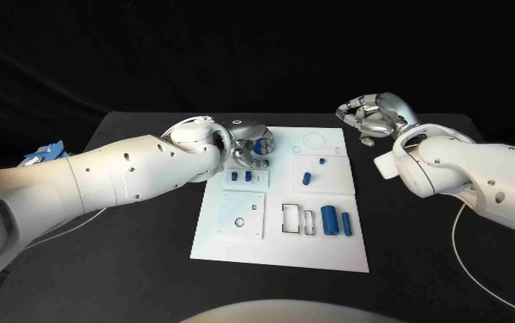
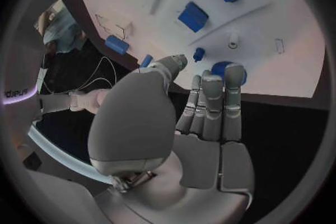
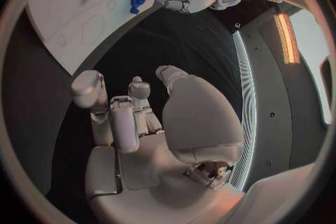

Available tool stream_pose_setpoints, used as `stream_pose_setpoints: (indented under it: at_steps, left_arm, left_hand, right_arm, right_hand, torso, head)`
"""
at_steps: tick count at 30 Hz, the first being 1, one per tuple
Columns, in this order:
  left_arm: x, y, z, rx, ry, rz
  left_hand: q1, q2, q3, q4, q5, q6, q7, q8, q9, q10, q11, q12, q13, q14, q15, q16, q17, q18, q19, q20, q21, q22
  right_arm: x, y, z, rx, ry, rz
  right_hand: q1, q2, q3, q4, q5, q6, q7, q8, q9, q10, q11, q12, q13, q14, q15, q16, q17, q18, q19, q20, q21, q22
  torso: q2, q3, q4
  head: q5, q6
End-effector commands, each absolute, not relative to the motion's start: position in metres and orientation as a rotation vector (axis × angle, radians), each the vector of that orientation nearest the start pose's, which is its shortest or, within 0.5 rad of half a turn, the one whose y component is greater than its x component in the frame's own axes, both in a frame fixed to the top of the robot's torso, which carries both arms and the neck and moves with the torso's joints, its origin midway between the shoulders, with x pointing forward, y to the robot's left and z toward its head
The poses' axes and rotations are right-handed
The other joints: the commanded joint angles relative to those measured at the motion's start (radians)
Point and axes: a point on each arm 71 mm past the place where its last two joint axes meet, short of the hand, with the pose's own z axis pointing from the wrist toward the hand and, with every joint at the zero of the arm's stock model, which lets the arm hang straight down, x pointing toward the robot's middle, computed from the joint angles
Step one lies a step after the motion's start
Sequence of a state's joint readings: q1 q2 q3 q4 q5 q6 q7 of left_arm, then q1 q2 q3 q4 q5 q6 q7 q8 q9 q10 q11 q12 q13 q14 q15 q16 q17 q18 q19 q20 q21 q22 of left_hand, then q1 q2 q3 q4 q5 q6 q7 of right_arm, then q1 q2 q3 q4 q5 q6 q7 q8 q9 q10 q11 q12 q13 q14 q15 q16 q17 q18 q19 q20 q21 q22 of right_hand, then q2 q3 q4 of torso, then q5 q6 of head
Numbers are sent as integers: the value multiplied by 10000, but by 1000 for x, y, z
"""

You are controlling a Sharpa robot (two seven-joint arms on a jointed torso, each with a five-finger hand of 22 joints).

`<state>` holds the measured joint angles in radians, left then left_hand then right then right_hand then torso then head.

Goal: Assemble the parts on the task board

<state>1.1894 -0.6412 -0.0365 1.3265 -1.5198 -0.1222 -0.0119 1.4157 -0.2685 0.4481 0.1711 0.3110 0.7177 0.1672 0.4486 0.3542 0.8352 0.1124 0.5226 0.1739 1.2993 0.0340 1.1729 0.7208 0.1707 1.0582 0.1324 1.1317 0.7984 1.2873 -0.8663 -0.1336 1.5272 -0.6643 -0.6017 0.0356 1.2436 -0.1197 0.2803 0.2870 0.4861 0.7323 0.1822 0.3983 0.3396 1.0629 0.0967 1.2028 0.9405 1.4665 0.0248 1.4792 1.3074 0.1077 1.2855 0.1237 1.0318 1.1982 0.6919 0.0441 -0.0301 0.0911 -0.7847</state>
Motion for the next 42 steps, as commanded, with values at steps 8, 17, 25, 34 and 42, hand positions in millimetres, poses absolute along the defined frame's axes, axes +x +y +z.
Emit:
stream_pose_setpoints:
  at_steps: [8, 17, 25, 34, 42]
  left_arm:
    - [512, 137, -216, 4335, 18325, -6106]
    - [513, 132, -219, 4491, 18440, -6128]
    - [513, 128, -222, 4554, 18550, -6124]
    - [513, 128, -226, 4541, 18670, -6076]
    - [513, 127, -229, 4553, 18798, -6036]
  left_hand:
    - [228, 254, 209, 6, 72, 585, -190, -50, -220, 404, -79, -49, -209, 352, -62, 521, 434, -246, 495, -61, 553, 681]
    - [266, 260, 411, -22, 54, 959, -234, -147, -396, 994, -222, -3, -316, 624, -177, 908, 884, -366, 908, -157, 1030, 1376]
    - [265, 260, 436, -34, 46, 1031, -223, -164, -425, 1075, -242, -2, -331, 691, -198, 994, 995, -403, 1032, -177, 1158, 1573]
    - [340, 317, 529, -104, 46, 1175, -212, -172, -459, 1191, -276, -9, -356, 765, -230, 1081, 1060, -435, 1145, -210, 1299, 1765]
    - [423, 384, 638, -195, 48, 1277, -214, -189, -487, 1305, -307, -9, -372, 805, -256, 1133, 1096, -455, 1210, -235, 1398, 1896]
  right_arm:
    - [495, -229, -170, 6034, 15302, 9235]
    - [495, -228, -170, 6028, 15306, 9244]
    - [495, -228, -170, 6015, 15300, 9262]
    - [495, -228, -170, 6008, 15303, 9270]
    - [495, -227, -170, 6004, 15306, 9274]
  right_hand:
    - [11, 54, 47, -21, 33, -68, -4, 46, -11, -47, 2, -41, -6, 419, -42, -32, 320, 120, -90, 1, -53, -15]
    - [11, 54, 47, -21, 33, -68, -4, 46, -11, -47, 2, -41, -6, 419, -42, -32, 320, 120, -90, 1, -53, -15]
    - [11, 54, 47, -21, 33, -68, -4, 46, -11, -47, 2, -41, -6, 419, -42, -32, 320, 120, -90, 1, -53, -15]
    - [14, 57, 53, -16, 76, -68, -2, 53, -16, -38, 3, -36, 0, 425, -41, -24, 342, 119, -86, 1, -54, -11]
    - [14, 57, 53, -16, 76, -68, -2, 53, -16, -38, 3, -36, 0, 425, -41, -24, 342, 119, -86, 1, -54, -11]
  torso:
    - [-10, 3, 6]
    - [-20, -5, 25]
    - [-14, -2, 16]
    - [-6, 3, 23]
    - [-12, 0, 18]
  head:
    - [-32, -66]
    - [-53, -94]
    - [-45, -116]
    - [-75, -141]
    - [-80, -169]
